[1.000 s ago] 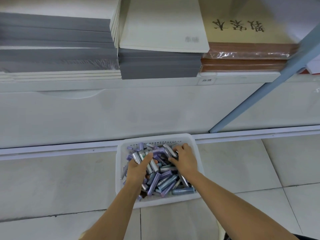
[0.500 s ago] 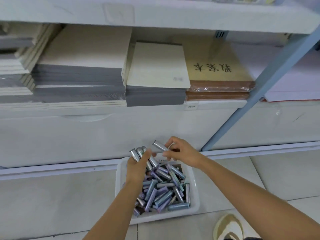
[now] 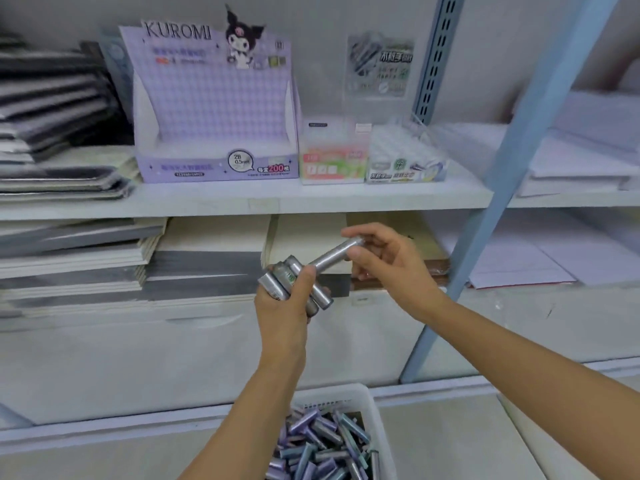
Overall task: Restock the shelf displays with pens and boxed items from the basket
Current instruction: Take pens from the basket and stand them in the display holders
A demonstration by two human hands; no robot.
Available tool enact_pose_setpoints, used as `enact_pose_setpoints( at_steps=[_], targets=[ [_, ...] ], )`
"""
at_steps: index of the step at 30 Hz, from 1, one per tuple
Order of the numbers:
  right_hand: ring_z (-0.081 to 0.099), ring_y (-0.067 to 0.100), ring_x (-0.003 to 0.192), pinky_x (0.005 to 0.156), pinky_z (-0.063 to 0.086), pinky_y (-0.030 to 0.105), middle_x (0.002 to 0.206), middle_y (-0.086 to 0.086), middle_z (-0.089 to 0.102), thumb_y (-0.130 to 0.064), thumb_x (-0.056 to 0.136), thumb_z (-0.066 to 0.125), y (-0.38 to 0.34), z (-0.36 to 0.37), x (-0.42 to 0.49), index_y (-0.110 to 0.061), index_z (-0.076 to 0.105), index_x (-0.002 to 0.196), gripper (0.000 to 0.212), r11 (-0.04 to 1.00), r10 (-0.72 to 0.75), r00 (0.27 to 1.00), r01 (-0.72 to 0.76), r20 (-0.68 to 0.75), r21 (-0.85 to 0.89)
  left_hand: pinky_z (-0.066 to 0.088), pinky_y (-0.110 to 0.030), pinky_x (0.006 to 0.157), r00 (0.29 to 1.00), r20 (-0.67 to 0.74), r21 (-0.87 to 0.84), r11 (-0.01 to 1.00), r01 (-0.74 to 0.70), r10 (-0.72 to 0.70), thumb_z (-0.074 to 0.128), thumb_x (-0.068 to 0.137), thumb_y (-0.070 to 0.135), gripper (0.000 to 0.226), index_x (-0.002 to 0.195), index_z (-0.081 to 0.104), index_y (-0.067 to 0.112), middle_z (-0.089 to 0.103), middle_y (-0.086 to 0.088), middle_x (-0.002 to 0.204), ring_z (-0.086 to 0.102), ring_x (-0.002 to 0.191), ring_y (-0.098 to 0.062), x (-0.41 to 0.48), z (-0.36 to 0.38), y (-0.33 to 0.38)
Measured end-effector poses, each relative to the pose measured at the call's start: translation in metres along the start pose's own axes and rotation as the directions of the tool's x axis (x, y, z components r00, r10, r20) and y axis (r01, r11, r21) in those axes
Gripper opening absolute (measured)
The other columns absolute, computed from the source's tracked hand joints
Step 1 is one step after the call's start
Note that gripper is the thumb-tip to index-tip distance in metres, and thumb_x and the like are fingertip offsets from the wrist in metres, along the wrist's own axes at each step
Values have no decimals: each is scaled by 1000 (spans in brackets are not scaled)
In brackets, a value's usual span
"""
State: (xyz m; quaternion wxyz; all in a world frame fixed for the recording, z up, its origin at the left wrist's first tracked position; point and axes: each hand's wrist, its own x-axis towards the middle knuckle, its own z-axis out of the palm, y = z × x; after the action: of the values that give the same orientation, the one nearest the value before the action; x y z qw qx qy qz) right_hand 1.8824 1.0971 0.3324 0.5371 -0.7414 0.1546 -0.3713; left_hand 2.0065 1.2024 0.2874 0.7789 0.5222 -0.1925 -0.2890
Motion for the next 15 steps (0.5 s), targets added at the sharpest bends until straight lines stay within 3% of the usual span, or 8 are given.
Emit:
enact_pose_setpoints(
  at_steps=[3, 4, 6, 8, 10, 12, 15],
  targets=[
    [66, 18, 78, 71, 55, 30, 90, 2, 67, -11, 88, 65, -22, -4, 9, -9, 63, 113, 25, 992, -45, 988, 62, -148, 113, 49, -26, 50, 998, 24, 35, 997, -66, 65, 75, 83, 26, 27, 99, 57, 12, 64, -24, 86, 66, 67, -25, 2, 18, 28],
    [67, 18, 79, 71, 55, 28, 90, 0, 69, -9, 88, 65, -30, -5, 14, -8, 63, 112, 25, 988, -47, 981, 73, -186, 135, 51, -30, 55, 996, 37, 44, 995, -87, 85, 75, 82, 27, 27, 99, 58, 13, 67, -22, 88, 68, 72, -29, 3, 24, 38],
    [69, 18, 81, 73, 56, 27, 88, -5, 70, -8, 88, 65, -45, -9, 23, -8, 64, 111, 23, 984, -50, 974, 87, -223, 158, 50, -29, 55, 988, 75, 57, 989, -139, 135, 76, 82, 26, 22, 91, 58, 18, 68, -4, 71, 68, 65, -22, 8, 36, 56],
    [69, 16, 83, 75, 57, 27, 86, -7, 69, -10, 89, 65, -60, -16, 34, -6, 65, 110, 21, 985, -90, 974, 118, -210, 126, 44, -28, 54, 980, 103, 104, 978, -181, 170, 76, 81, 29, 20, 83, 57, 23, 59, 10, 58, 58, 54, -9, 14, 47, 74],
    [69, 15, 83, 77, 57, 27, 87, -4, 68, -9, 91, 63, -76, -25, 47, -5, 67, 111, 22, 983, -145, 967, 165, -208, 85, 40, -25, 53, 970, 157, 139, 968, -207, 185, 76, 81, 35, 20, 85, 61, 22, 63, 0, 67, 57, 59, -13, 21, 57, 92],
    [70, 17, 84, 76, 57, 25, 93, 3, 69, -9, 92, 61, -91, -41, 65, -9, 67, 114, 22, 978, -192, 948, 207, -253, 33, 43, -19, 49, 950, 233, 148, 958, -245, 207, 75, 81, 36, 26, 96, 67, 17, 71, -12, 86, 67, 73, -24, 27, 68, 109],
    [71, 17, 86, 74, 56, 22, 104, 14, 68, -9, 94, 59, -104, -75, 97, -10, 65, 115, 22, 971, -237, 907, 209, -348, -115, 42, -12, 46, 922, 302, 160, 940, -301, 244, 72, 83, 35, 28, 101, 70, 13, 75, 0, 86, 68, 68, -8, 39, 82, 132]
  ],
)
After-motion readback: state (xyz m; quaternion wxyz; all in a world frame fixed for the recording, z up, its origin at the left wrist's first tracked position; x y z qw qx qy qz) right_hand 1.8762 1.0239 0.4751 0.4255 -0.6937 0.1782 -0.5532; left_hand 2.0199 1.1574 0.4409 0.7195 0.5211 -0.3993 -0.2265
